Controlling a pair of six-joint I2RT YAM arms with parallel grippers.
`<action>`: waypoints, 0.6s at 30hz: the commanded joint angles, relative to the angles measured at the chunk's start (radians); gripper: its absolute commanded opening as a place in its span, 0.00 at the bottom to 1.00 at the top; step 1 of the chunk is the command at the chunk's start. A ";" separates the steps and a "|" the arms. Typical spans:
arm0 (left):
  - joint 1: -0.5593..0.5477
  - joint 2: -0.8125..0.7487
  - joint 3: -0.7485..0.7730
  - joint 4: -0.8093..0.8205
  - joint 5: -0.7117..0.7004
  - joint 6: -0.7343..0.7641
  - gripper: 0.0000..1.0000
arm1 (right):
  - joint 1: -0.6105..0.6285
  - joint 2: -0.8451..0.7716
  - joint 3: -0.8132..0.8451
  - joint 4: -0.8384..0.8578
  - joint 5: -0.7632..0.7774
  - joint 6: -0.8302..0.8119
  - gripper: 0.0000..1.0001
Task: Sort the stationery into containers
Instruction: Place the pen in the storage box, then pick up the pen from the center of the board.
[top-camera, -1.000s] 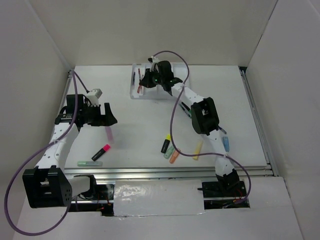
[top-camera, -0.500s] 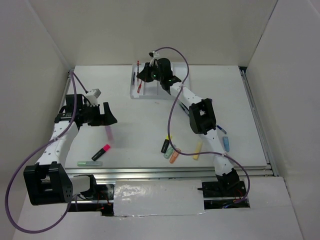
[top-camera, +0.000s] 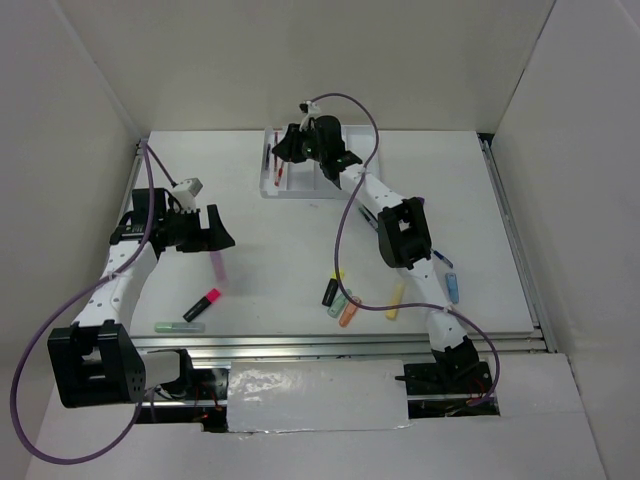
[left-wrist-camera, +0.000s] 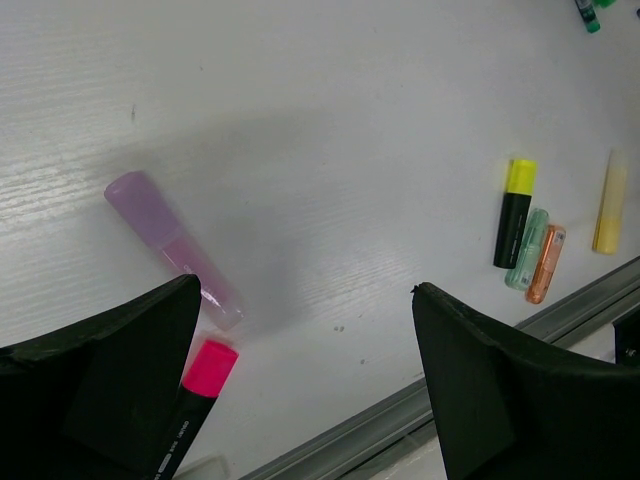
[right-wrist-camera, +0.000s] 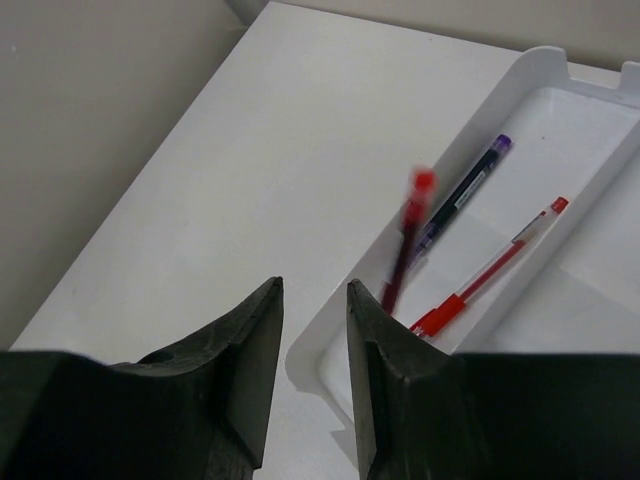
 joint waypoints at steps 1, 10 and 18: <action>0.008 0.011 0.010 0.017 0.024 -0.006 0.99 | 0.000 0.014 0.057 0.047 0.018 0.007 0.40; 0.012 0.004 0.013 0.020 0.016 -0.009 0.99 | -0.011 -0.032 -0.005 0.063 0.015 0.022 0.46; -0.152 -0.036 0.079 0.053 -0.059 0.002 0.99 | -0.069 -0.406 -0.252 -0.076 -0.034 -0.091 0.46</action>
